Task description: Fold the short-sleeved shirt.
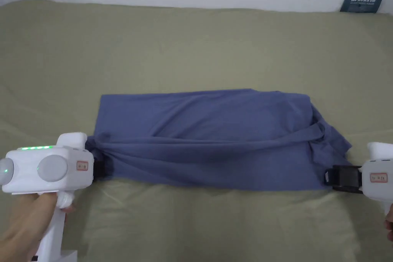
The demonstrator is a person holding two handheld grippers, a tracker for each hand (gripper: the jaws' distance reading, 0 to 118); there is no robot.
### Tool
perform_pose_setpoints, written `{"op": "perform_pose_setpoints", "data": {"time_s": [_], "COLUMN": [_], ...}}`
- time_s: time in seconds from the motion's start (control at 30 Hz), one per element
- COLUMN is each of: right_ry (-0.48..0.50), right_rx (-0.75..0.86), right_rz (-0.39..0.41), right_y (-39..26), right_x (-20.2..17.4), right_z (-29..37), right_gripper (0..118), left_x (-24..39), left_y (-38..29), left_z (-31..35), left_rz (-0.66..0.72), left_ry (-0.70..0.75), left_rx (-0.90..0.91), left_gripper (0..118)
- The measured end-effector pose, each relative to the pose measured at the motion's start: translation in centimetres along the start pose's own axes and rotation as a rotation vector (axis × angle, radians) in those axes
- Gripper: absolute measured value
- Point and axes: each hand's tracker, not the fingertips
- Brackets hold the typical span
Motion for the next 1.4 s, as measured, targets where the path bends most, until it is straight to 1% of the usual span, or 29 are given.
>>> {"op": "perform_pose_setpoints", "data": {"time_s": [0.07,0.13,0.2,0.27,0.43,0.6,0.63,0.73,0.87,1.1,1.4], "right_ry": [-0.007,0.027,0.015,-0.026,-0.013,-0.016,-0.027,-0.095,-0.119,-0.153,-0.147], "right_rx": [-0.001,0.017,0.020,0.041,0.054,0.071,0.077,0.111,0.109,0.075,0.050], "right_rz": [-0.001,-0.020,-0.005,0.059,0.020,0.023,0.031,0.106,0.132,0.126,0.105], "right_y": [-0.2,-0.4,-0.7,-0.7,-1.2,-2.7,-3.2,-5.0,-7.9,-12.7,-16.3], "right_x": [-0.2,-0.3,-1.1,-1.5,-0.9,-0.8,-1.1,-2.1,-2.9,-2.7,-2.8], "right_z": [-0.1,0.1,0.4,0.5,2.3,4.7,5.3,6.9,8.4,9.2,10.7], "right_gripper": [18,9,9,8,8,8,8,8,8,8,8], "left_x": [-0.2,-0.4,-0.4,-0.4,-0.7,-1.5,-1.6,-1.5,-1.7,-2.1,-2.8], "left_y": [-0.1,0.0,-0.1,-0.2,-0.6,-1.2,-1.4,-2.3,-4.5,-8.5,-10.8], "left_z": [-0.2,-0.2,-0.2,-0.1,1.0,2.4,2.7,3.9,5.5,7.8,9.5], "left_rz": [0.001,0.005,0.004,0.003,-0.009,-0.009,-0.012,-0.044,-0.074,-0.141,-0.135], "left_ry": [-0.009,-0.011,-0.008,-0.005,0.016,0.011,0.012,0.031,0.057,0.106,0.096], "left_rx": [-0.004,-0.001,0.004,0.006,0.030,0.041,0.043,0.052,0.051,0.037,0.030], "left_gripper": [11,11,11,11,11,11,11,11,11,11,11]}}
